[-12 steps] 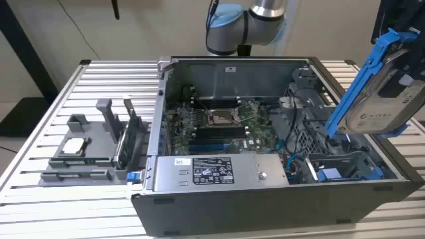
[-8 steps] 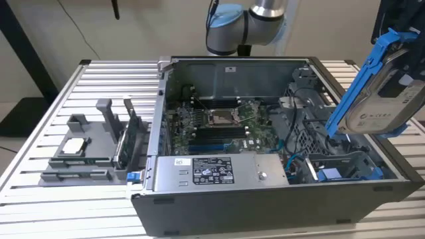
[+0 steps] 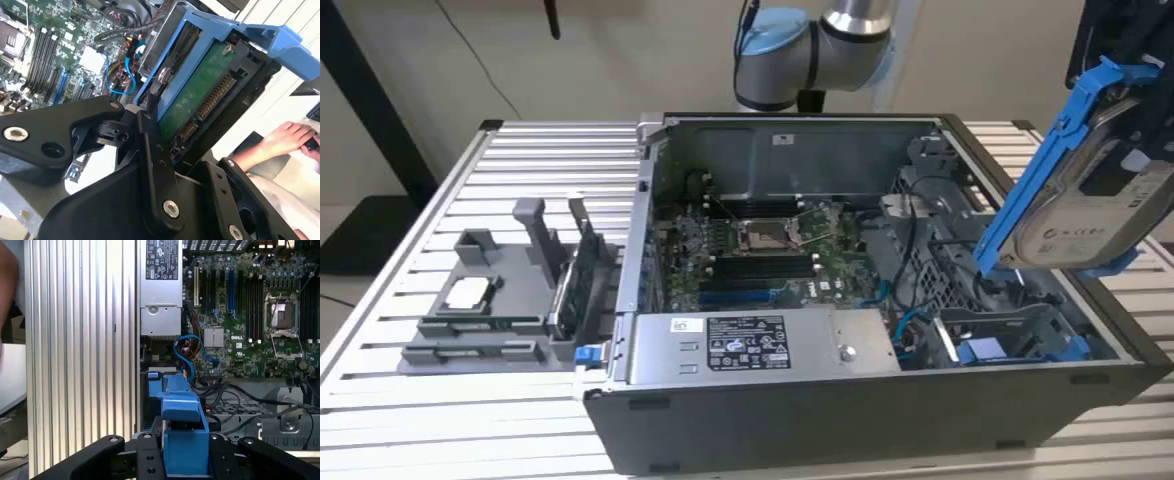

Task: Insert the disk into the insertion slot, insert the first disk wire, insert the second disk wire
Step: 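Insert the disk into the insertion slot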

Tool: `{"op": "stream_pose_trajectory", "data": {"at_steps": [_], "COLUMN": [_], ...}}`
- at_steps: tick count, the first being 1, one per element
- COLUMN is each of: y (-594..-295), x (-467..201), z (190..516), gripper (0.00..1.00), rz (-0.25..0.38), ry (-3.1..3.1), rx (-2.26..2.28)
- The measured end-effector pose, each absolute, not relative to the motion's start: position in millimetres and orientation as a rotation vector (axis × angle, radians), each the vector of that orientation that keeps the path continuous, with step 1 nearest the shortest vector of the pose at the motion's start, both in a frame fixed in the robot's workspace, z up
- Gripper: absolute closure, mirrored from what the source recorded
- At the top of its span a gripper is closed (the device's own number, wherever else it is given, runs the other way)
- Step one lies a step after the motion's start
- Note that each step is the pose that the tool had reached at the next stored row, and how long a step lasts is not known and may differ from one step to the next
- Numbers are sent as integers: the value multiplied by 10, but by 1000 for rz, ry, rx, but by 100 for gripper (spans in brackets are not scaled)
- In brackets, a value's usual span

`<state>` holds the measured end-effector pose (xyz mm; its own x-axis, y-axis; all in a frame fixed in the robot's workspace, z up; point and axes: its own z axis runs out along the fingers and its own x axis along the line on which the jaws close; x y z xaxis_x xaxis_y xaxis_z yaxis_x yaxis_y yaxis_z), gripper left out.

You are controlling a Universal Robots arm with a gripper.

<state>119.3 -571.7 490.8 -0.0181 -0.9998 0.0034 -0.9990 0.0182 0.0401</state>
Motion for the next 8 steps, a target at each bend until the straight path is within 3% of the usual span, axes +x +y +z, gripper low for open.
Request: {"op": "stream_pose_trajectory", "data": {"at_steps": [8], "y": [-5736], "x": [1288], "z": [4782], "gripper": [67], "rz": [-43], "ry": [-2219], "rx": [2179]}}
